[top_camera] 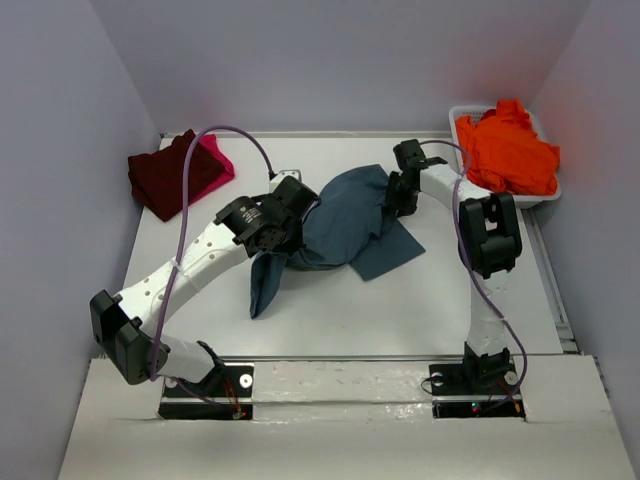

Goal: Fold and stack the t-shirts
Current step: Flatten the tshirt out

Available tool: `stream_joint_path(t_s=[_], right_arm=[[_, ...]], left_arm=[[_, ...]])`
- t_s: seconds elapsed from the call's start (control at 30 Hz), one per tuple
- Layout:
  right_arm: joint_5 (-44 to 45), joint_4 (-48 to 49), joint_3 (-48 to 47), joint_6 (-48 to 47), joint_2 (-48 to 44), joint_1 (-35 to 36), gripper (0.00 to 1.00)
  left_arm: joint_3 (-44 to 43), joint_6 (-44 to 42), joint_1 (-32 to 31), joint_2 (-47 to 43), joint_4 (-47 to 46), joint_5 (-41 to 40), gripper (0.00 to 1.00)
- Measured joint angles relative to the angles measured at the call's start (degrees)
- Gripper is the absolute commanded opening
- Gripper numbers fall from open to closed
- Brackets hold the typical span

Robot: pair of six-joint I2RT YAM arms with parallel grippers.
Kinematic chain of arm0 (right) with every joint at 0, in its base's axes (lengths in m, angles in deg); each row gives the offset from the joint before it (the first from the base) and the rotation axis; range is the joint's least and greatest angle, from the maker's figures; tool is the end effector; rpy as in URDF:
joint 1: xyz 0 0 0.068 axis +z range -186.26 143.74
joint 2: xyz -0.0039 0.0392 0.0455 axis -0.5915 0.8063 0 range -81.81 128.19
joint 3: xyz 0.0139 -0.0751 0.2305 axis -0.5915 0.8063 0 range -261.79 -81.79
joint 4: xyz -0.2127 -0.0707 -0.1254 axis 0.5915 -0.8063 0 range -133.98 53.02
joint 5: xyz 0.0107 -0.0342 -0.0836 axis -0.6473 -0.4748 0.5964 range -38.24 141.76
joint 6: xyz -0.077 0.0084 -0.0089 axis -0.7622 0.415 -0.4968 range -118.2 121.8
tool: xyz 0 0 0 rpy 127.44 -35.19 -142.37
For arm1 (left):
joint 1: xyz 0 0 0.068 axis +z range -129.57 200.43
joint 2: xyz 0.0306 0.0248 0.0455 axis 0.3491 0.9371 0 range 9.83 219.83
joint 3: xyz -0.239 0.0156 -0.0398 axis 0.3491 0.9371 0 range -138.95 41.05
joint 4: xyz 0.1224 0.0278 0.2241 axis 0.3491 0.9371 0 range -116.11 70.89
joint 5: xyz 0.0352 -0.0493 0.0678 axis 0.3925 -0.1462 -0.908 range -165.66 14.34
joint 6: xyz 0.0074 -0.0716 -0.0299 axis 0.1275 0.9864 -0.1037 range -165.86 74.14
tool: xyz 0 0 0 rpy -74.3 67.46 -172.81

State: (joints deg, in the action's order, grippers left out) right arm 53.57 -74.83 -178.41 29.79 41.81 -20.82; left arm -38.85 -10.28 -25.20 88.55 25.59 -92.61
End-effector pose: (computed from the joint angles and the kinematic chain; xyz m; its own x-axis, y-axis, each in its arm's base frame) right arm 0.4342 0.1178 0.1247 -0.8893 0.2410 -0.3887 0.1859 0.9670 0.1742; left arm 0.2242 -0.2015 0.3004 -0.7615 -0.0175 -0.6480 0.1367 0.9728 -0.1869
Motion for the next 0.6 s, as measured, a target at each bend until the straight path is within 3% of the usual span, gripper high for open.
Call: stream_joint_path(t_s=[0.27, 0.6], right_arm=[[2.3, -0.9, -6.5, -0.9, 4.2, 0.0, 0.44], [3.0, -1.1, -9.9, -1.6, 4.5, 0.0, 0.10]], left_arm=[[0.0, 0.0, 0.0, 0.0, 0.0, 0.0, 0.06], [0.0, -0.1, 0.0, 0.0, 0.0, 0.0, 0.06]])
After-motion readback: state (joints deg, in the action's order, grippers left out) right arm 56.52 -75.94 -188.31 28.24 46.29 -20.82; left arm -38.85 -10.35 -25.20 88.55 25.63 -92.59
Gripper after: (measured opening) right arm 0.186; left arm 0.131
